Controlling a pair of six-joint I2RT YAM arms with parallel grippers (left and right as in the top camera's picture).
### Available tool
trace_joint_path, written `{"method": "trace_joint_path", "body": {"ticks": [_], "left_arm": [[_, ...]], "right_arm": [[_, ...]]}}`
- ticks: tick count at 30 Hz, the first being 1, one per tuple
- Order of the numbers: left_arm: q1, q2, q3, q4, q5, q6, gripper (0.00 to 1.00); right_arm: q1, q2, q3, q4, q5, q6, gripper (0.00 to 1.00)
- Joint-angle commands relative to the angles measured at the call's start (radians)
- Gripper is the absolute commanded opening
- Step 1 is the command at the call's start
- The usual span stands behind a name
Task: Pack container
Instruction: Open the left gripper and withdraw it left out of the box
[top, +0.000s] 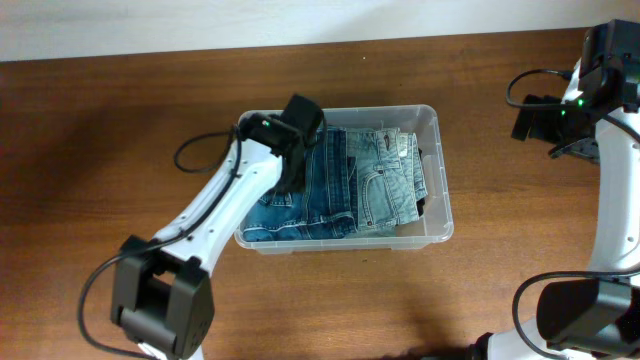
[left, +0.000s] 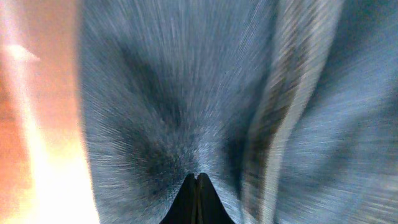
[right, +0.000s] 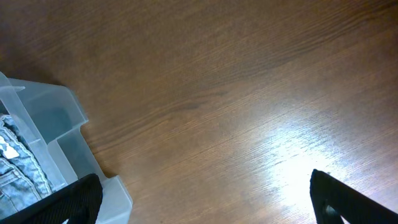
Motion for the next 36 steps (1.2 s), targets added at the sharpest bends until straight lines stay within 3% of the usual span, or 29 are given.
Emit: {"method": "trace_joint_path", "body": {"ticks": [1, 7, 11, 12, 14, 15, 16, 17, 26, 36], "left_arm": [[0.016, -0.117, 0.116, 0.003, -0.017, -0.012, 0.01], [0.095, -0.209, 0.181, 0.003, -0.155, -0.013, 0.09], [0.204, -0.255, 0.181, -0.002, -0.169, -0.013, 0.14], [0.243, -0.262, 0.181, -0.002, -0.169, -0.013, 0.24], [0.307, -0.267, 0.181, -0.002, -0.169, -0.013, 0.55], [0.338, -0.267, 0.181, -0.002, -0.166, -0.013, 0.64], [0.371, -0.267, 0.181, -0.005, -0.166, -0.013, 0.79], [0.401, -0.267, 0.18, -0.007, -0.166, -0.012, 0.99], [0.61, -0.267, 0.18, -0.047, -0.166, -0.013, 0.99], [0.635, -0.267, 0.18, -0.047, -0.163, -0.013, 0.99]], "right_arm": [[-0.006, 0.002, 0.003, 0.0, 0.013, 0.005, 0.99], [-0.006, 0.002, 0.003, 0.0, 0.013, 0.005, 0.98], [-0.006, 0.002, 0.003, 0.0, 0.013, 0.005, 0.99], [-0.006, 0.002, 0.003, 0.0, 0.013, 0.005, 0.98], [-0.006, 0.002, 0.003, 0.0, 0.013, 0.005, 0.98], [-0.006, 0.002, 0.003, 0.0, 0.013, 0.005, 0.99], [-0.006, 0.002, 0.003, 0.0, 0.013, 0.005, 0.98], [-0.006, 0.002, 0.003, 0.0, 0.013, 0.005, 0.98], [-0.006, 0.002, 0.003, 0.0, 0.013, 0.005, 0.98], [-0.006, 0.002, 0.003, 0.0, 0.013, 0.005, 0.99]]}}
